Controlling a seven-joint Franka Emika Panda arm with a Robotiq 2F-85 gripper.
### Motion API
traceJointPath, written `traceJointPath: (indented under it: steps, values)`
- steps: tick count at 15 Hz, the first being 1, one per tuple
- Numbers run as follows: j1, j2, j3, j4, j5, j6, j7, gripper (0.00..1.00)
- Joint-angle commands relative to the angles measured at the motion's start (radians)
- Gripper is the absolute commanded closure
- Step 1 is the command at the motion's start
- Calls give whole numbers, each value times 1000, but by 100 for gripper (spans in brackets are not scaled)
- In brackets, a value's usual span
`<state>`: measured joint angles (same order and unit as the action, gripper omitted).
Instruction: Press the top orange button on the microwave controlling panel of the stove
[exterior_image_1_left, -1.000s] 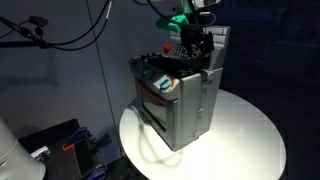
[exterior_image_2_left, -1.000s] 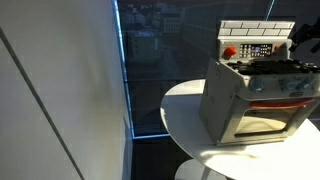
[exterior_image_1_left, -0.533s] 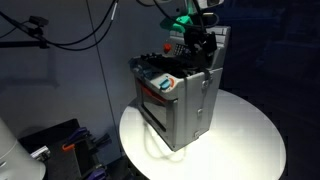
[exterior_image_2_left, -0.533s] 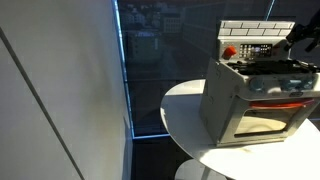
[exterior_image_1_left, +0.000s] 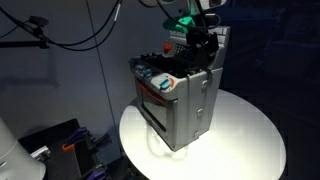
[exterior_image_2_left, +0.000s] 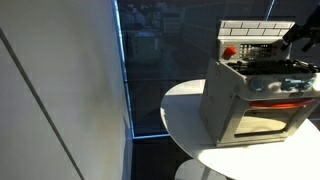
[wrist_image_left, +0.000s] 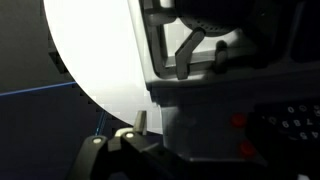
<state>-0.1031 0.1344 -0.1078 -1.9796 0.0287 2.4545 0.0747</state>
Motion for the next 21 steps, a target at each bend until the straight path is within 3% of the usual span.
traceJointPath:
  steps: [1, 21]
  values:
    - [3, 31, 0, 44, -5, 6, 28, 0]
    - [2, 67, -1, 100, -1, 11, 26, 0]
